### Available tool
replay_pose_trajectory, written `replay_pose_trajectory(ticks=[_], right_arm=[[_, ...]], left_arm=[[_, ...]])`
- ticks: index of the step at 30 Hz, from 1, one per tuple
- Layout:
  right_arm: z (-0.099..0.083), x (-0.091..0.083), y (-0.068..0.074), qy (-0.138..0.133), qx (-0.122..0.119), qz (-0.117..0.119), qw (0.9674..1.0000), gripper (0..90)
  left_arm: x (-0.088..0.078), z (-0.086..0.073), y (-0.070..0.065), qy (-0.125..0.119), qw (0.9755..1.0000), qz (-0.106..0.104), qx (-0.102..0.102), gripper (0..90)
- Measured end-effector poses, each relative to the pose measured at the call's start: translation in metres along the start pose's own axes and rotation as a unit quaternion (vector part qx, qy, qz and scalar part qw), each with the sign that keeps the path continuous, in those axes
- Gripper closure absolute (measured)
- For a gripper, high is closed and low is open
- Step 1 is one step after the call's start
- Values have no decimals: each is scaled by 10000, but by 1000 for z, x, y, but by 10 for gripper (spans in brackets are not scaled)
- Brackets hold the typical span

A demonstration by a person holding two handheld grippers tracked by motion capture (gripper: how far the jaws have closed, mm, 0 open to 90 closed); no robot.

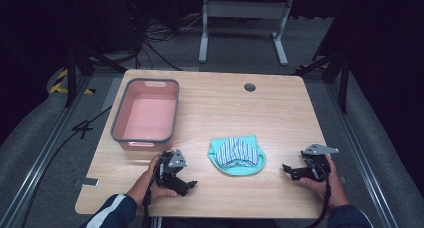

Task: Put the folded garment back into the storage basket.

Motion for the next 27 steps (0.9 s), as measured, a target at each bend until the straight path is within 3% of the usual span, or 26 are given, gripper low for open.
replay_pose_trajectory(ticks=[5,7,9,10,11,15,16,18,19,21,27], right_arm=[[3,-1,1,143,43,-11,9999,66],[4,-2,1,173,-21,0,9998,150],[8,-5,3,198,-52,104,9997,220],[10,-6,4,215,-83,129,9997,212],[10,-6,4,215,-83,129,9997,212],[23,-13,13,117,-175,209,9996,282],[30,-14,18,73,-215,221,9995,301],[34,-14,20,65,-236,224,9994,302],[38,-14,24,55,-277,213,9994,310],[47,-11,29,105,-329,231,9991,317],[75,1,46,53,-489,422,9979,360]], left_arm=[[-1,2,0,85,10000,-6,-12,14],[-3,3,0,89,10000,0,-11,44],[-4,7,-2,61,10000,-34,56,186],[-5,10,-3,70,9999,-18,74,222],[-5,10,-3,70,9999,-18,74,204],[-4,26,-11,50,9999,-26,115,229],[-2,37,-13,109,9998,155,107,233],[0,42,-14,91,9997,193,102,242],[3,48,-15,133,9997,182,58,242],[7,58,-16,162,9990,410,16,256],[16,83,-8,188,9978,540,-326,261]])
Point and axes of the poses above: each handheld gripper's, and its own axes: x roughly forward along the jaws, z roughly out of its top, y roughly to its left, the point moved 1 cm from there along x, roughly forward along the jaws, and after that the axes turned 5 degrees about y, right-handed, at the moved point
